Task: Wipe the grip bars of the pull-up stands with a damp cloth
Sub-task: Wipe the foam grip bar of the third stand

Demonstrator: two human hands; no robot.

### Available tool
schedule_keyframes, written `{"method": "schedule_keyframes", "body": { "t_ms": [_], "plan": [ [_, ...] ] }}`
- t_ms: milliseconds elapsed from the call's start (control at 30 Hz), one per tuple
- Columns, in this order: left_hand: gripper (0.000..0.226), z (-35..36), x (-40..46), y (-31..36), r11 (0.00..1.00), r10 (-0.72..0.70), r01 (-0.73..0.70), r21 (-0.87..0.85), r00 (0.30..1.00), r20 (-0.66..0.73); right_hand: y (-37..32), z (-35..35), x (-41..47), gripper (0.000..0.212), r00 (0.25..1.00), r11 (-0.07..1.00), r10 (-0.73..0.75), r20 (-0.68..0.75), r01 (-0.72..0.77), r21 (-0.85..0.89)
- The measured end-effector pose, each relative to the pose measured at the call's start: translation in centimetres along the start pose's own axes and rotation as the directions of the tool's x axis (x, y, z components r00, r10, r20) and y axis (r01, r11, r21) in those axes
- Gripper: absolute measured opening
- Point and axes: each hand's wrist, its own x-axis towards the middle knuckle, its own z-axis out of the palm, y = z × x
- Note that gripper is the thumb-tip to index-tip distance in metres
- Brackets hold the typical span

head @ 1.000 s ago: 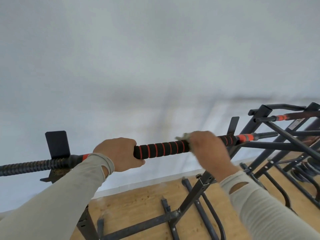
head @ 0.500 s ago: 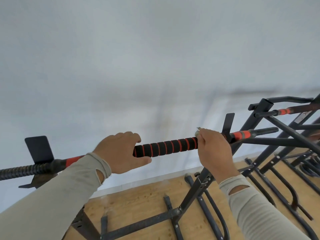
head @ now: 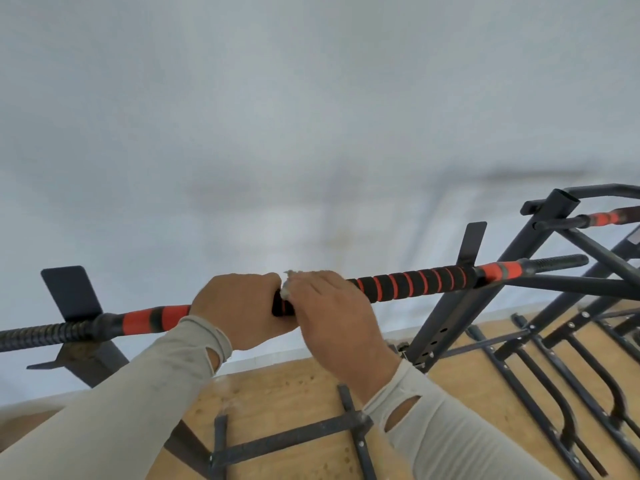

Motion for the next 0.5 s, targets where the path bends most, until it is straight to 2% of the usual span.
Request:
{"method": "schedule_keyframes", "body": {
  "t_ms": [67,133,200,267,333,400,500],
  "plan": [
    [0.053,0.1,0.0,-0.2,0.999,-0.013,0.013,-0.03,1.0,0.015,3.0,-2.4,0.4,0.02,0.986,0.982,0.076,0.151,-0.048,-0.181],
    [0.054,0.2,0.1,-0.3,0.999,-0.018,0.019,-0.042,1.0,0.02,6.2,-5.1,1.0,0.017,0.915,0.914,0.256,0.312,-0.123,-0.387],
    [0.054,0.2,0.1,-0.3,0.999,-0.013,0.014,-0.042,1.0,0.014,8.0,-7.3,1.1,0.016,0.876,0.864,0.357,0.324,-0.178,-0.47],
    [0.054,0.3,0.1,-0.4,0.999,-0.008,0.009,-0.047,1.0,0.015,8.5,-7.9,1.0,0.015,0.876,0.831,0.391,0.283,-0.204,-0.518],
    [0.054,0.3,0.1,-0.3,0.999,-0.006,0.007,-0.045,1.0,0.015,7.0,-7.3,1.4,0.01,0.875,0.836,0.388,0.289,-0.203,-0.509],
    [0.053,0.3,0.0,-0.3,0.999,-0.012,0.013,-0.05,1.0,0.007,4.5,-5.4,2.0,0.015,0.875,0.883,0.379,0.302,-0.244,-0.401],
    [0.055,0.2,-0.1,-0.2,0.999,-0.018,0.017,-0.04,1.0,-0.017,-0.2,-2.2,1.8,0.016,0.941,0.959,0.247,0.233,-0.203,-0.197]
  ]
}}
